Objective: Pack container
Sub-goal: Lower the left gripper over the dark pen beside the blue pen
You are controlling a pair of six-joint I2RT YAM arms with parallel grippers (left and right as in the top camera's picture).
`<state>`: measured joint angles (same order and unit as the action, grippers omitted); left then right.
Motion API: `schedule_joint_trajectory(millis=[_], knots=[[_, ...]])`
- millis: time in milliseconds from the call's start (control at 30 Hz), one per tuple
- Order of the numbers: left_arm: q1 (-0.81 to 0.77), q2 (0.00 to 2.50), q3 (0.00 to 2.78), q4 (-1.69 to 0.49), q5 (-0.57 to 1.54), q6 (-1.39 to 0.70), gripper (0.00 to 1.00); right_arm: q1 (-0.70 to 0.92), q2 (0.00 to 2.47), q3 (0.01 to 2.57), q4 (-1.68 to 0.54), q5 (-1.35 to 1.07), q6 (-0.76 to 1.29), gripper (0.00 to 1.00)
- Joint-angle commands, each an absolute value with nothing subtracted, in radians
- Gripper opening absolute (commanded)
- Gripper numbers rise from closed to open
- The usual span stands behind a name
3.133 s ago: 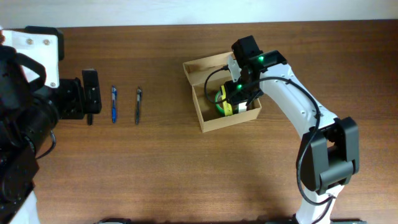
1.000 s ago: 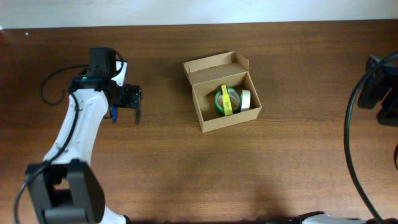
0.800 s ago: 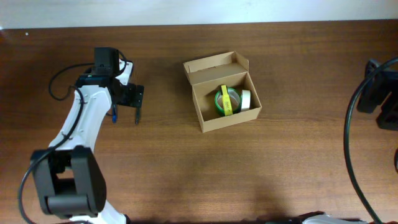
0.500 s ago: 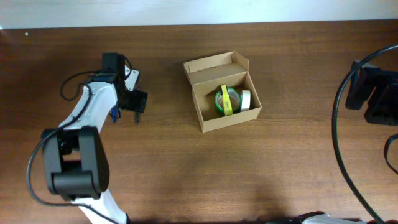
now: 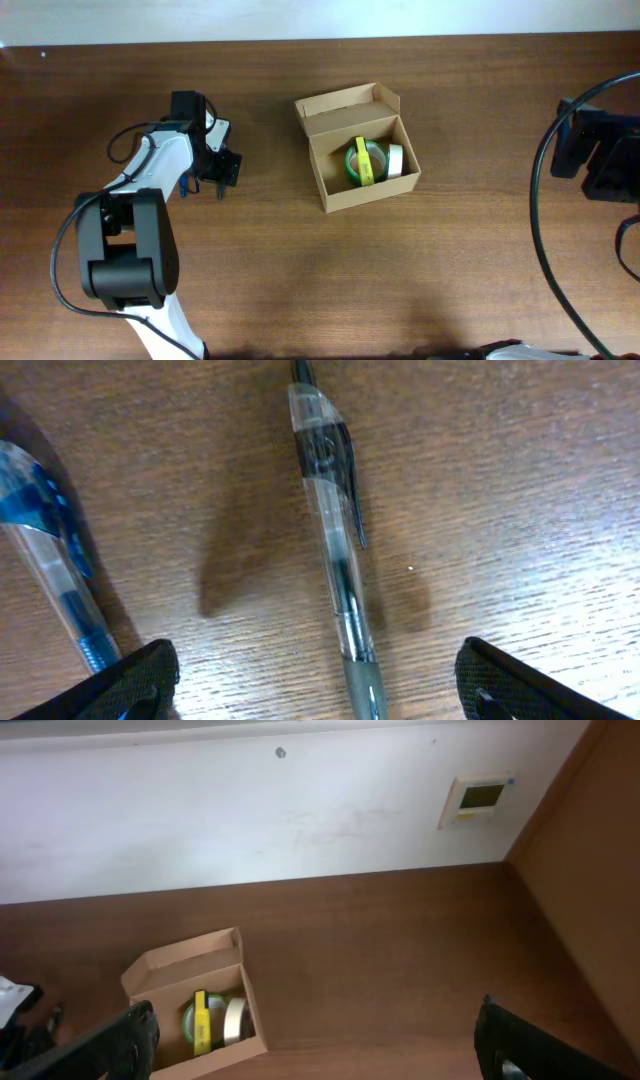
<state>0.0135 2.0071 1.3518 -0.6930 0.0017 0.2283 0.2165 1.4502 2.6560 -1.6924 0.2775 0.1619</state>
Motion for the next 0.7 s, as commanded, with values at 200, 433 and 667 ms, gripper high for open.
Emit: schedule_joint_trajectory(millis=[200,433,667], knots=[[0.013,2.015,1.345,-0.672,0.023,0.139,0.89,0.209,1.445,2.653,-1.699,0.265,0.173,0.99],[-0.007,2.015,1.345,-0.645,0.023,0.048,0.81,0.209,1.446,2.653,-1.699,0.265,0.165,0.99],[-0.059,2.039,1.345,-0.597,0.009,0.037,0.81,0.209,1.446,2.653,-1.699,0.265,0.166,0.99]])
